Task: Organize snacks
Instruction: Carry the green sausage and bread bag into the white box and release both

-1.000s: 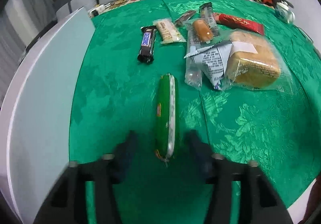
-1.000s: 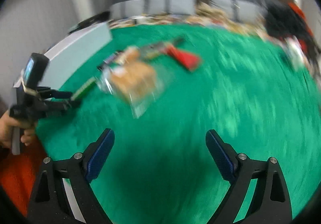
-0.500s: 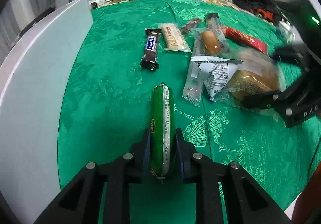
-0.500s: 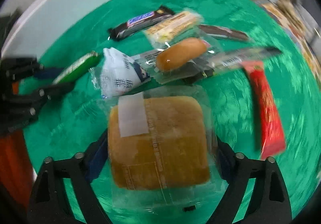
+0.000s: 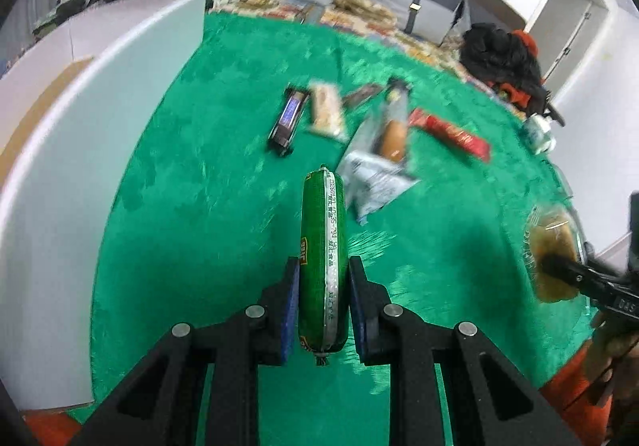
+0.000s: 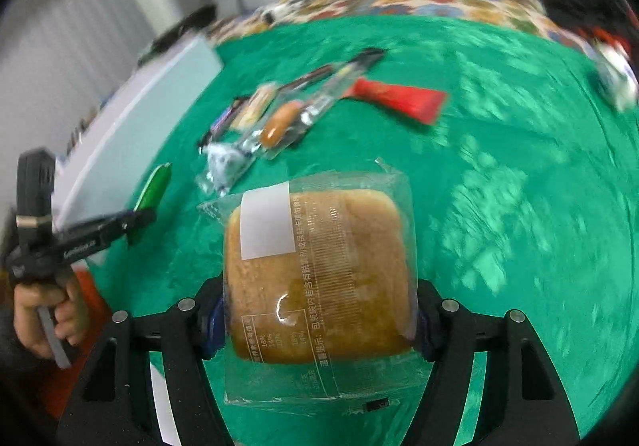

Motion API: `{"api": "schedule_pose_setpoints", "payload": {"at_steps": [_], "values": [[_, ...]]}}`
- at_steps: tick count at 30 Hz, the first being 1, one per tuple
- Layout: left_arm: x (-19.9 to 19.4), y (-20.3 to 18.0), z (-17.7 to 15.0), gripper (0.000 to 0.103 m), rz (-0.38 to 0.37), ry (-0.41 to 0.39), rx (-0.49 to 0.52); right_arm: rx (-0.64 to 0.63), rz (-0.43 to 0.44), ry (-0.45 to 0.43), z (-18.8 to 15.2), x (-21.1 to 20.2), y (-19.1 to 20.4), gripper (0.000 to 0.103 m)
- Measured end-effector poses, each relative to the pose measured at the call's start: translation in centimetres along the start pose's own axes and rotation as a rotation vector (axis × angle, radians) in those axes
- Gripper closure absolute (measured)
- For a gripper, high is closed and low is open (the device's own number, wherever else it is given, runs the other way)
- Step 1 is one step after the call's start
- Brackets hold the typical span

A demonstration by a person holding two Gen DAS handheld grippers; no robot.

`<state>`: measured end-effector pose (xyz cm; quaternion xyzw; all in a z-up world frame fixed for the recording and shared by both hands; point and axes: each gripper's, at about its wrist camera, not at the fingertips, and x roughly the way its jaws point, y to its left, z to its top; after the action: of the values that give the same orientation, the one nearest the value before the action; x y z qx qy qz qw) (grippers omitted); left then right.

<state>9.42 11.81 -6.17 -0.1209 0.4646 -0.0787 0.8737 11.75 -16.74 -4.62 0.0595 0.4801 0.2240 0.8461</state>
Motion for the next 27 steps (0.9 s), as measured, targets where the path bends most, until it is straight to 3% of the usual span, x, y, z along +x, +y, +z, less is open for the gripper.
{"api": "schedule_pose_setpoints", "payload": {"at_steps": [2,4,7,12,18,23,27], "values": [[-1.8,-0.1,0.5,0.081,-0.028,-0.033,-0.013,0.161,0.090,-0.032,-0.4,-1.2,-1.7,0.030],[-3.4,0.1,1.1,0.081,-0.047,-0.063,-0.031,0.256,0.120,-0.051,-0.9,-1.9,-2.7,0.030],[-6.4,1.1,1.9,0.081,-0.071,-0.113,-0.062,0.252,0.073,-0.073,-0.8,-2.4,-2.2,0.030],[-12.0,4.8,3.8,0.081,-0.065,-0.199,-0.108,0.211,0.125,-0.099,0.1,-4.8,0.7,0.030],[-16.8,11.7,5.9,0.081,0.060,-0.269,-0.131,0.078,0.271,-0.127,4.7,-5.4,10.1,0.030],[-17.7,18.5,6.9,0.081,0.148,-0.253,-0.209,-0.057,0.397,-0.108,9.4,-2.8,20.8,0.030],[-17.0,23.2,6.9,0.081,0.233,-0.228,-0.254,-0.171,0.436,-0.091,12.8,0.2,29.7,0.030]]}}
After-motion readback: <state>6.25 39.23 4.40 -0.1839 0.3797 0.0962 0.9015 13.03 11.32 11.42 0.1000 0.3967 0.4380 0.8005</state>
